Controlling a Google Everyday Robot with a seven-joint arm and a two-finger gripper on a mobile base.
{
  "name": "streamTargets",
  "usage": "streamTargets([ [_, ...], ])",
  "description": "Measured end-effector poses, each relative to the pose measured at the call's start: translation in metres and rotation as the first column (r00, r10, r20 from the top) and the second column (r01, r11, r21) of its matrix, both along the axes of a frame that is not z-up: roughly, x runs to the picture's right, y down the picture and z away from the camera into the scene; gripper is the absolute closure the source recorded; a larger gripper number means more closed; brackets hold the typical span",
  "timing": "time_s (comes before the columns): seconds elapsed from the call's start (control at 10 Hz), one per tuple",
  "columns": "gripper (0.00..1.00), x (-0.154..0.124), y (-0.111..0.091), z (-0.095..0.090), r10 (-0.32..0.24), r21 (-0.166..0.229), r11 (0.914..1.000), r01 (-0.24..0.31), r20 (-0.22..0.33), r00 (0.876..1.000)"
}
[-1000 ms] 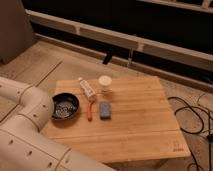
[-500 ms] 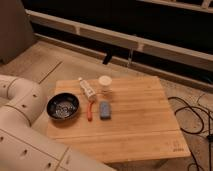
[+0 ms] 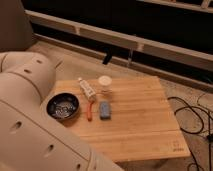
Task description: Place the eraser on the white sponge
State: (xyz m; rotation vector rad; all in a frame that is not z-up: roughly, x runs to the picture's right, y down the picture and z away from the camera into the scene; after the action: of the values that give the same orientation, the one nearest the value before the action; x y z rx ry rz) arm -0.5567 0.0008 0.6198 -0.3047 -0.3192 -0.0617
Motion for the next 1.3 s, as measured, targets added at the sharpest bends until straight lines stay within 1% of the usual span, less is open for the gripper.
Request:
streamTargets([
  [0.1,1.00,0.007,-0.002,-0.015,0.010,0.028,0.9996,-0.011,0.017,1.000],
  [0.2,1.00,0.011,-0.004,-0.024,0.017,0.044,0.9988,-0.018,0.028,0.999],
  [0.3,1.00,0.014,-0.005,-0.030,0.022,0.057,0.9981,-0.024,0.036,0.999],
  [0.4,1.00,0.016,-0.005,-0.030,0.028,0.057,0.9979,-0.030,0.040,0.999],
  [0.5,1.00,0.017,-0.004,-0.025,0.043,0.043,0.9980,-0.045,0.041,0.998],
  [0.6,1.00,0.024,0.000,-0.013,0.077,0.016,0.9969,-0.077,0.036,0.996],
  [0.7,1.00,0.037,0.008,0.001,0.123,-0.021,0.9922,-0.123,0.021,0.992],
  [0.8,1.00,0.062,0.018,0.014,0.184,-0.060,0.9810,-0.184,-0.009,0.983],
  [0.9,1.00,0.074,0.022,0.018,0.206,-0.071,0.9756,-0.208,-0.025,0.978],
  [1.0,1.00,0.104,0.028,0.026,0.241,-0.081,0.9658,-0.246,-0.066,0.968],
  [1.1,1.00,0.128,0.033,0.027,0.253,-0.080,0.9619,-0.261,-0.097,0.962],
  [1.3,1.00,0.160,0.041,0.025,0.250,-0.067,0.9630,-0.261,-0.143,0.958],
])
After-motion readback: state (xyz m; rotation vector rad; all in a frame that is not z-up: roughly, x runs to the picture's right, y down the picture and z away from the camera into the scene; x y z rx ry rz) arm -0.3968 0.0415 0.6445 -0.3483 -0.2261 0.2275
